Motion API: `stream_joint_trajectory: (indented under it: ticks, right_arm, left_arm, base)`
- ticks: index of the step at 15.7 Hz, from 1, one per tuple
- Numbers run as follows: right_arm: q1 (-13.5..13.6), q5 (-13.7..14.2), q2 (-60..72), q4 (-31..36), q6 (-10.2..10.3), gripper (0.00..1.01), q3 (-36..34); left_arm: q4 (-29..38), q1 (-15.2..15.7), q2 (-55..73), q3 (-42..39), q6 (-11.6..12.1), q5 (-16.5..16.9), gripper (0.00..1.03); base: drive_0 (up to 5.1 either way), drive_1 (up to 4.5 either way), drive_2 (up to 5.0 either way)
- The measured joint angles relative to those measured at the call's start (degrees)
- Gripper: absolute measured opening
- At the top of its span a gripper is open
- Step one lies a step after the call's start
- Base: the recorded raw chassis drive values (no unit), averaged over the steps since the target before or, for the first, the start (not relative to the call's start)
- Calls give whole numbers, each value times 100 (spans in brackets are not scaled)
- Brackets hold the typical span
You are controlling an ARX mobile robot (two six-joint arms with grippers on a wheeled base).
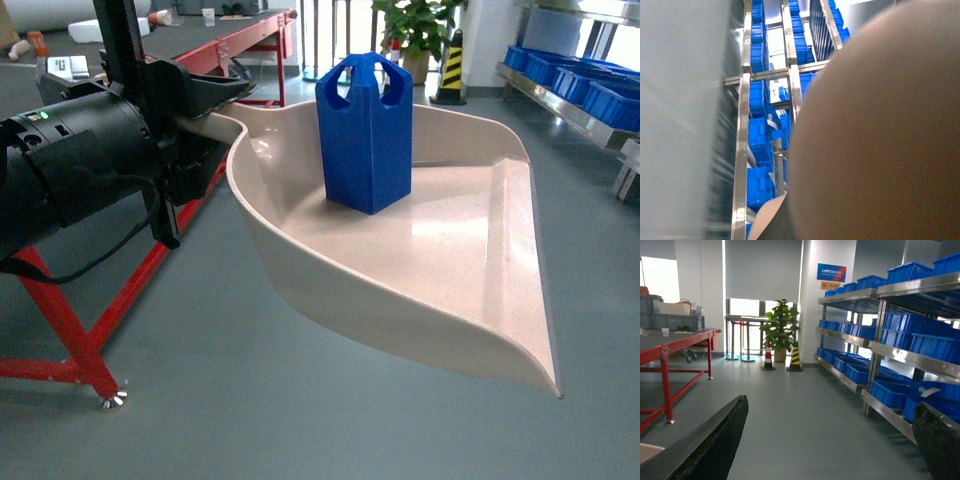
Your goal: Place part in tray to right shelf
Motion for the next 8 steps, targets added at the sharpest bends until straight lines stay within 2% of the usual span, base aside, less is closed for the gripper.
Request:
stream_joint_trajectory:
  ticks: [8]
  right_arm:
    - [2, -33, 11, 11, 0, 98, 0]
  left_arm:
    - [-13, -11, 0, 0, 2, 2, 13]
  base:
    - [-4, 430, -437]
